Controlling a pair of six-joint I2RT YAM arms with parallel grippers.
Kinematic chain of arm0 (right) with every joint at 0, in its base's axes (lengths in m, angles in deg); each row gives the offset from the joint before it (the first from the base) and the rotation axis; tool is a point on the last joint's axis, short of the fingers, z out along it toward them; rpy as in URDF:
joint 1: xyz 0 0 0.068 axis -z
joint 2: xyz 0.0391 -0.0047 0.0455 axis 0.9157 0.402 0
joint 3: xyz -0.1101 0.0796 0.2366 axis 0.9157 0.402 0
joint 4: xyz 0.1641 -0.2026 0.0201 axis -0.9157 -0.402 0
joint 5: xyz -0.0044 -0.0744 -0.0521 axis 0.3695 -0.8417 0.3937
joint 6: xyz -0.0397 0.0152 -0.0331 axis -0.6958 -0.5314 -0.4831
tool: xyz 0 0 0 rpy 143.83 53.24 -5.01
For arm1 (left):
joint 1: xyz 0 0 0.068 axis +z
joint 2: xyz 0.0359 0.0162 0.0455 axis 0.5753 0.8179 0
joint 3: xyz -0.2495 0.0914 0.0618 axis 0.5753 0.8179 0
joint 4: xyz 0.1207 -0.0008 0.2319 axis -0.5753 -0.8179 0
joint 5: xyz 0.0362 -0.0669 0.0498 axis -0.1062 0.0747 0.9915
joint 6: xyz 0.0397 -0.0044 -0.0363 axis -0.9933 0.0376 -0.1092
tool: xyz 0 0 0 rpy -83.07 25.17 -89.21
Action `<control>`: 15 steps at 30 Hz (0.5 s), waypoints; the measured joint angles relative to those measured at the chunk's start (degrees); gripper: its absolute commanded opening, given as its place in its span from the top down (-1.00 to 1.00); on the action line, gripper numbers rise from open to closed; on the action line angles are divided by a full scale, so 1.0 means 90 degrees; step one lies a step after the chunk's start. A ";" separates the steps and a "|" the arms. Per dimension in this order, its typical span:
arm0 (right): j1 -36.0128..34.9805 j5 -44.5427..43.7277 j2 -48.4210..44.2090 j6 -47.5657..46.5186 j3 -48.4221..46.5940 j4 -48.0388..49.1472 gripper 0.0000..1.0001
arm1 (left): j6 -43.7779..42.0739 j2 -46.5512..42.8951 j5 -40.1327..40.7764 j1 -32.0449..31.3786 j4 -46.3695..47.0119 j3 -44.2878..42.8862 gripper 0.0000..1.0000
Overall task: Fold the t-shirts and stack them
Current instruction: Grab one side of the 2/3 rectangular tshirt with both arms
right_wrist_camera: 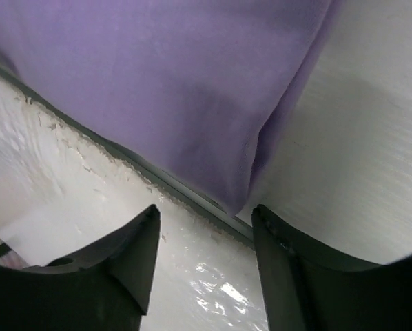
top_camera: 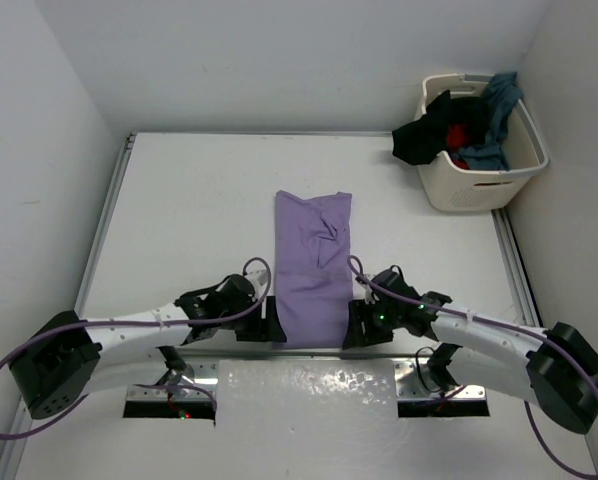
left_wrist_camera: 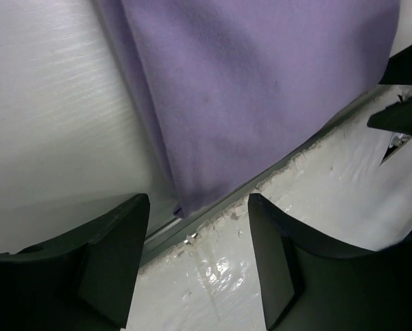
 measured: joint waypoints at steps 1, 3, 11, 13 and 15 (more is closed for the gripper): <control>0.0000 0.0007 0.0066 0.0022 0.0002 0.0044 -0.04 | -0.0002 0.0061 -0.0019 -0.0022 0.0010 0.0000 -0.05; -0.0002 0.0058 0.0146 0.0070 0.0032 0.0129 0.12 | -0.0005 0.0151 -0.0024 -0.0075 0.0070 0.0000 0.05; -0.0002 0.0117 0.0311 0.0109 0.0114 0.0386 0.22 | -0.0068 0.0449 -0.0012 -0.0114 0.0216 -0.0022 0.49; -0.0002 0.0117 0.0374 0.0104 0.0114 0.0464 0.32 | -0.0107 0.0537 -0.0007 -0.0117 0.0219 -0.0036 0.72; -0.0005 0.0097 0.0435 0.0092 0.0114 0.0510 0.43 | -0.0134 0.0585 0.0017 -0.0119 0.0226 -0.0044 1.00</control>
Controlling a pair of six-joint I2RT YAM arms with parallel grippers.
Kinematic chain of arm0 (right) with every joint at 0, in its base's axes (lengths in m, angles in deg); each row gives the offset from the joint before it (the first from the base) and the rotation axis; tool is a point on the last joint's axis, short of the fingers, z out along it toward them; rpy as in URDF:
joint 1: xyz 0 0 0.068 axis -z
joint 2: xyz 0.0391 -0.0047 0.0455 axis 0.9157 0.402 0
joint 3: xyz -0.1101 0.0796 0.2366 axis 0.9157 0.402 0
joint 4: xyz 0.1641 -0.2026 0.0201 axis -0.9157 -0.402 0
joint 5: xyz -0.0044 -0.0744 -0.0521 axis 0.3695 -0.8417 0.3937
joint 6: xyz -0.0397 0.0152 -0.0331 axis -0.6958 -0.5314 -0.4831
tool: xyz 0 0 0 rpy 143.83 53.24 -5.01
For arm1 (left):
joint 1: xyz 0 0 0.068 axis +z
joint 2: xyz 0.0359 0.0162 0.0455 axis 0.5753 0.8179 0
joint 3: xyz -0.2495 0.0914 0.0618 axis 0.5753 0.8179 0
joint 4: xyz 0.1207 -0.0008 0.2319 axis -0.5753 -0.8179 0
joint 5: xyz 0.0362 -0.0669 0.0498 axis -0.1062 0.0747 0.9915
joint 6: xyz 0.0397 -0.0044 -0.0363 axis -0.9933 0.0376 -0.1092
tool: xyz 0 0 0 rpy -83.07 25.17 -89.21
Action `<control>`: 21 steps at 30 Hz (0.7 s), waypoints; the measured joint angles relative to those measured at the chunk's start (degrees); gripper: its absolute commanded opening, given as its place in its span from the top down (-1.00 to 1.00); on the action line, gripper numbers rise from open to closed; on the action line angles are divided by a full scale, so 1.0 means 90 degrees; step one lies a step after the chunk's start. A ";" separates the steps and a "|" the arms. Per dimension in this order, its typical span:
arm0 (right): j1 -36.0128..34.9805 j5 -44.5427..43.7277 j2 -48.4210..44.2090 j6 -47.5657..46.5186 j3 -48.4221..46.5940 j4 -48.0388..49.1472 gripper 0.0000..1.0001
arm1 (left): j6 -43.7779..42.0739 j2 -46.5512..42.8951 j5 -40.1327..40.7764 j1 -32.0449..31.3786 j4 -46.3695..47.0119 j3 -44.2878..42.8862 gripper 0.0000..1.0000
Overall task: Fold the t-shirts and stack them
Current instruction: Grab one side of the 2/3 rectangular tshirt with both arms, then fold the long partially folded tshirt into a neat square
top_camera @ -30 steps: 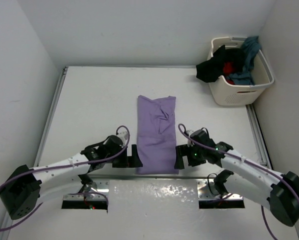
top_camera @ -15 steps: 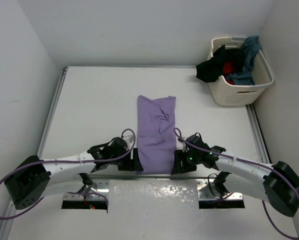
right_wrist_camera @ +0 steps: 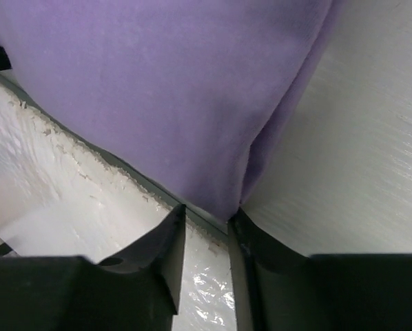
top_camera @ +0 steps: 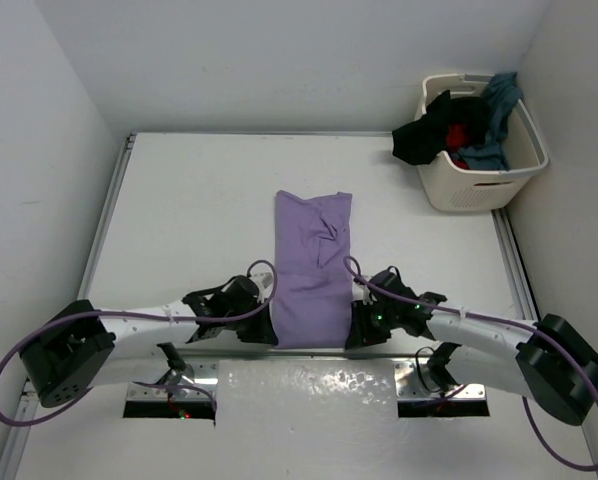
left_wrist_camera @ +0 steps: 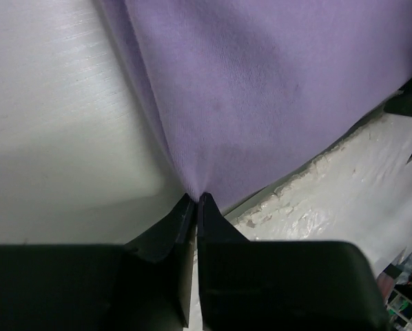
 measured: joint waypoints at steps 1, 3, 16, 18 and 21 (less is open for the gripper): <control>0.0000 -0.0022 0.0019 -0.0010 0.0000 0.0015 0.52 | -0.0036 0.0024 -0.0002 -0.0002 -0.0002 -0.0005 1.00; -0.0002 -0.0070 0.0049 -0.0044 0.0000 0.0015 0.73 | -0.0085 0.0053 0.0000 -0.0002 -0.0024 -0.0044 1.00; -0.0002 -0.0702 -0.0512 -0.0478 -0.0576 -0.0357 1.00 | -0.0206 -0.0636 0.0029 -0.0002 -0.0185 -0.0702 1.00; -0.0002 -0.0874 -0.0559 -0.0593 -0.0797 -0.0449 1.00 | -0.0214 -0.0636 0.0124 -0.0002 -0.0219 -0.0933 1.00; -0.0002 -0.1175 -0.0549 -0.0818 -0.1282 -0.0704 1.00 | -0.0299 -0.0612 0.0294 0.0063 -0.0386 -0.1275 1.00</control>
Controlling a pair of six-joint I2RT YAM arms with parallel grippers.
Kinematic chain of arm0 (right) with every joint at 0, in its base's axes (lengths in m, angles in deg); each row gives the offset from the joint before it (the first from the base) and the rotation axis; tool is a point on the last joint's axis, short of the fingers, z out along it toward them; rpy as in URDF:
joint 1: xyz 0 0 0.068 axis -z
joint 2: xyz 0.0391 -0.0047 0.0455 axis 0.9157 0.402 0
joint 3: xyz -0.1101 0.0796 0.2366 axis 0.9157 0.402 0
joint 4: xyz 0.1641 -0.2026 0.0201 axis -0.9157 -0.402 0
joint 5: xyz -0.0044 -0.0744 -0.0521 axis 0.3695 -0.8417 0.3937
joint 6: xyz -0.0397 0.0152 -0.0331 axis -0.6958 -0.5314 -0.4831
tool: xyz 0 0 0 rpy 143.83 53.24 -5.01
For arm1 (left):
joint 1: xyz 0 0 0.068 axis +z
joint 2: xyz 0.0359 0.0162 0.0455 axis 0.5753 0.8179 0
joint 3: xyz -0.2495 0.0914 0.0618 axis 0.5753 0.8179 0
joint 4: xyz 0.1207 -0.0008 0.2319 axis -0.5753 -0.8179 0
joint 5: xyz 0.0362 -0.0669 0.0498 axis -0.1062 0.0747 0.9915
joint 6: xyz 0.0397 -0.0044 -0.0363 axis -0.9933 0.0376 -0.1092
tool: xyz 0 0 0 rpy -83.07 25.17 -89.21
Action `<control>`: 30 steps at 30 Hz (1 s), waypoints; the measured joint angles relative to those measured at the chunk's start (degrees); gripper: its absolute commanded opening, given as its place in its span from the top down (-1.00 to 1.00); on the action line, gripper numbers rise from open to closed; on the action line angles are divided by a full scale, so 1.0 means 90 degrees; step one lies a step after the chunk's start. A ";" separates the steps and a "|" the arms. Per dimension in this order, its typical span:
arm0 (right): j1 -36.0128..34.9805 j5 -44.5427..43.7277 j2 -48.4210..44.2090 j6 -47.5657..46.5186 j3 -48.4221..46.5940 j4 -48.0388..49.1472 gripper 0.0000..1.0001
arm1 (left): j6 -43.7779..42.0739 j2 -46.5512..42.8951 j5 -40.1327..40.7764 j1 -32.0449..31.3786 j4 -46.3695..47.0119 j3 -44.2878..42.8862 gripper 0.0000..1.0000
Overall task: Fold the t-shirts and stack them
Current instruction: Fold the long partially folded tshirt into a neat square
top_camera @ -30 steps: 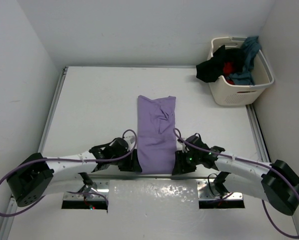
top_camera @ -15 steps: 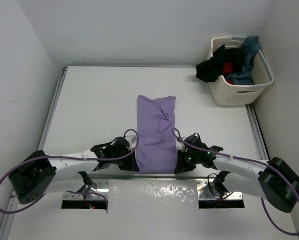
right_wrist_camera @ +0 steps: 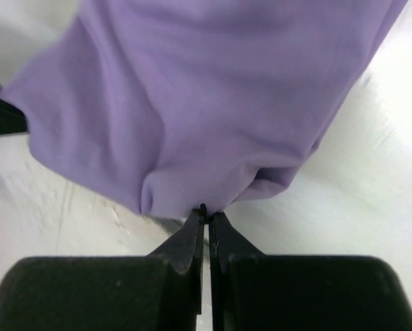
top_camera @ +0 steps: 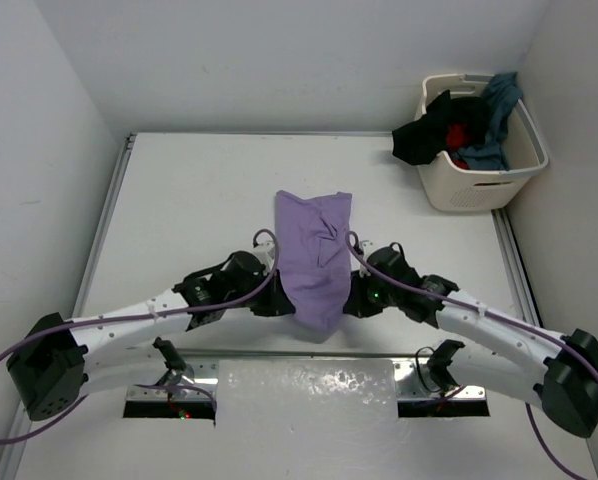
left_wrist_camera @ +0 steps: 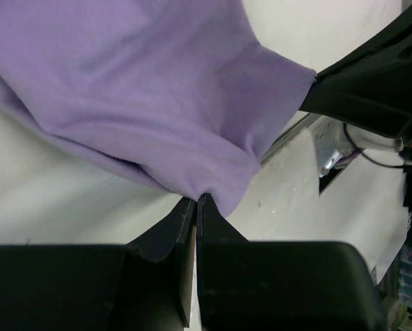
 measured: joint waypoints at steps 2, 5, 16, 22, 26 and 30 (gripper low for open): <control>0.0012 -0.0245 0.0056 -0.0172 -0.0410 -0.0172 1.00 | -0.0061 0.0044 0.0051 0.0136 -0.0087 -0.0228 1.00; 0.0134 -0.0522 0.0240 -0.0413 -0.1018 -0.0318 1.00 | -0.0172 0.0138 0.0078 0.0576 -0.0134 -0.0525 1.00; 0.1464 -0.0704 0.0869 -0.1127 -0.2203 -0.0364 1.00 | -0.0658 0.1151 0.0219 0.1605 -0.0027 -0.2208 1.00; 0.1872 -0.0551 0.1399 -0.1394 -0.2856 -0.0248 1.00 | -0.0775 0.1676 0.0233 0.2142 0.0029 -0.2815 1.00; 0.2110 -0.0408 0.1846 -0.1508 -0.3264 -0.0124 1.00 | -0.0865 0.2057 0.0238 0.2433 0.0034 -0.3065 1.00; 0.2339 -0.0202 0.2336 -0.1557 -0.3626 -0.0032 1.00 | -0.0918 0.2477 0.0233 0.2560 0.0100 -0.3376 1.00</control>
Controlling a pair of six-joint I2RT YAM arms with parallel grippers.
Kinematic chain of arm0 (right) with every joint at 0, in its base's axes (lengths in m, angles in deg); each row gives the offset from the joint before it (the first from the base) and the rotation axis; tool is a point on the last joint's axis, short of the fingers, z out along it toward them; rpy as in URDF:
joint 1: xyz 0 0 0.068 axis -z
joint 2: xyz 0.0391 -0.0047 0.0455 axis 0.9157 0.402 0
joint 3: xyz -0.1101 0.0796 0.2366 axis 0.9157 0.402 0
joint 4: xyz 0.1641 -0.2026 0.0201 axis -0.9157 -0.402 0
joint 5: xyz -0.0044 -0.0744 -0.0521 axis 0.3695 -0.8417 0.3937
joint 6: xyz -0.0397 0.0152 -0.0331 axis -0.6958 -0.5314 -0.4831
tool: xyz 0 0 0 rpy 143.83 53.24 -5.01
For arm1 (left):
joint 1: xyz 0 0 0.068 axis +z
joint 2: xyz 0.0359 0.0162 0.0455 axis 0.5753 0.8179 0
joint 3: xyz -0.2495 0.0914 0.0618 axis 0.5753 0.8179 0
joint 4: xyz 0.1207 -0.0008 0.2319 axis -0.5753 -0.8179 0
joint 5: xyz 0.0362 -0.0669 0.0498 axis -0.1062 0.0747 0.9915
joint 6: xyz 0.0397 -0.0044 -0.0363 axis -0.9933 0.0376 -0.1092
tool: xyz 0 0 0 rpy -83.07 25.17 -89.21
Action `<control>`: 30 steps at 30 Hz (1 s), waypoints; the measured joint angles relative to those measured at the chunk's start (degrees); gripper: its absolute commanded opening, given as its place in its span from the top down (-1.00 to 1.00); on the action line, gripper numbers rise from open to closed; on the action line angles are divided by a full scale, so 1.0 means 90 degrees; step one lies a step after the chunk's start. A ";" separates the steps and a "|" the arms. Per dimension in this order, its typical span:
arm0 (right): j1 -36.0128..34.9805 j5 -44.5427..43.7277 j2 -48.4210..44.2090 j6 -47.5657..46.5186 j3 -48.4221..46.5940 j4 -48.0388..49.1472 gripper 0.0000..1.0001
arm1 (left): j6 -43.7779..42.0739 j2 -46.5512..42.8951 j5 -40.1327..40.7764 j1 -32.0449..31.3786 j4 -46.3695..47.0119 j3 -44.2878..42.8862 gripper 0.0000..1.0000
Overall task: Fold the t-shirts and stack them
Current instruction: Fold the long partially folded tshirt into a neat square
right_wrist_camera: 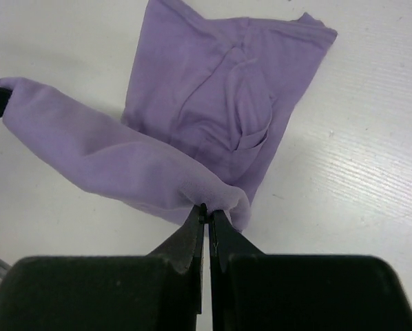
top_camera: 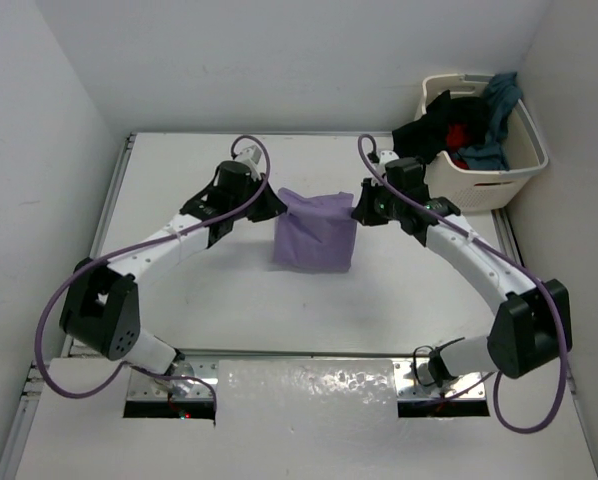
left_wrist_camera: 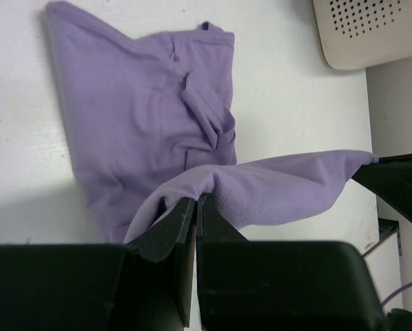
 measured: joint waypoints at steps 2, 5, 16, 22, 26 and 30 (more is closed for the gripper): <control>0.0114 0.0092 0.0223 -0.0022 -0.0131 0.0017 1.00 | -0.0041 0.0257 -0.0019 0.0022 0.0022 -0.0206 1.00; 0.0282 0.0240 0.0563 -0.0024 -0.0308 0.0058 1.00 | -0.0119 0.0695 -0.0061 0.0102 0.0061 -0.0551 1.00; 0.0770 0.0923 0.2035 -0.0143 -0.1236 0.0313 1.00 | -0.0374 0.2072 -0.0257 0.0481 0.0095 -0.1571 1.00; 0.0901 0.1061 0.2875 -0.0136 -0.1783 0.0386 1.00 | -0.0476 0.2664 -0.0374 0.0597 0.0095 -0.2006 1.00; 0.0940 0.1049 0.3320 -0.0121 -0.2086 0.0386 1.00 | -0.0546 0.3220 -0.0452 0.0641 0.0044 -0.2569 1.00; 0.0981 0.0952 0.3752 -0.0107 -0.2448 0.0379 1.00 | -0.0595 0.3679 -0.0495 0.0724 0.0046 -0.2880 1.00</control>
